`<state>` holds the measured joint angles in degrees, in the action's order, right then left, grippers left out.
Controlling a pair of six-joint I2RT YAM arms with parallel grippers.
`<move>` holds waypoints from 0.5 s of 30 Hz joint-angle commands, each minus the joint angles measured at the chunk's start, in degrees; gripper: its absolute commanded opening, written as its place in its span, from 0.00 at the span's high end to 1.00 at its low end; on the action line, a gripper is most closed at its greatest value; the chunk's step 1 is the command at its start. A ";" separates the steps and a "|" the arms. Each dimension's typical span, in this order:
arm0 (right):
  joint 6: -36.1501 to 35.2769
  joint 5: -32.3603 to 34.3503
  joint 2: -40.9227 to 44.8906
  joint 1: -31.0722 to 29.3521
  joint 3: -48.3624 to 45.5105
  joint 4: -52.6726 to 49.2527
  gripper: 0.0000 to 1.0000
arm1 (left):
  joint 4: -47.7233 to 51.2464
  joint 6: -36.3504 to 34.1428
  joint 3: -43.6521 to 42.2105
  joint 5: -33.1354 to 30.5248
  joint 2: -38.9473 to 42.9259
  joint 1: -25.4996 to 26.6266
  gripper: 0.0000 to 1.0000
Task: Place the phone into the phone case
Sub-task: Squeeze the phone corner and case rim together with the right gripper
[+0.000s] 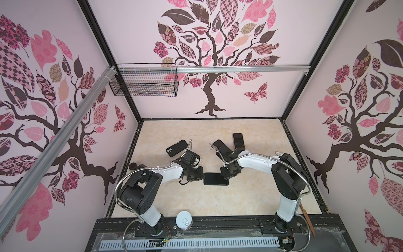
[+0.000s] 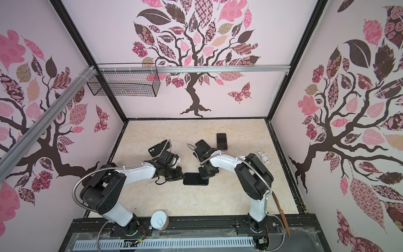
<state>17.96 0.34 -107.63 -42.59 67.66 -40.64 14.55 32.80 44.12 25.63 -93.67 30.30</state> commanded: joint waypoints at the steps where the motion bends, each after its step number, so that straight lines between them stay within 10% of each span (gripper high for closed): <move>1: -1.43 -1.70 -18.91 -2.31 -6.89 11.51 0.86 | -0.32 -0.69 -1.36 -0.29 0.28 0.83 0.88; 15: -1.43 -5.60 -11.62 -2.99 -7.77 11.90 0.85 | 1.16 -0.60 -2.58 -2.27 3.32 0.24 0.88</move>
<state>17.91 2.28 -108.33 -43.77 68.90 -42.02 15.16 32.80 43.00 24.40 -91.83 30.55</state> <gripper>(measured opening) 0.149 0.122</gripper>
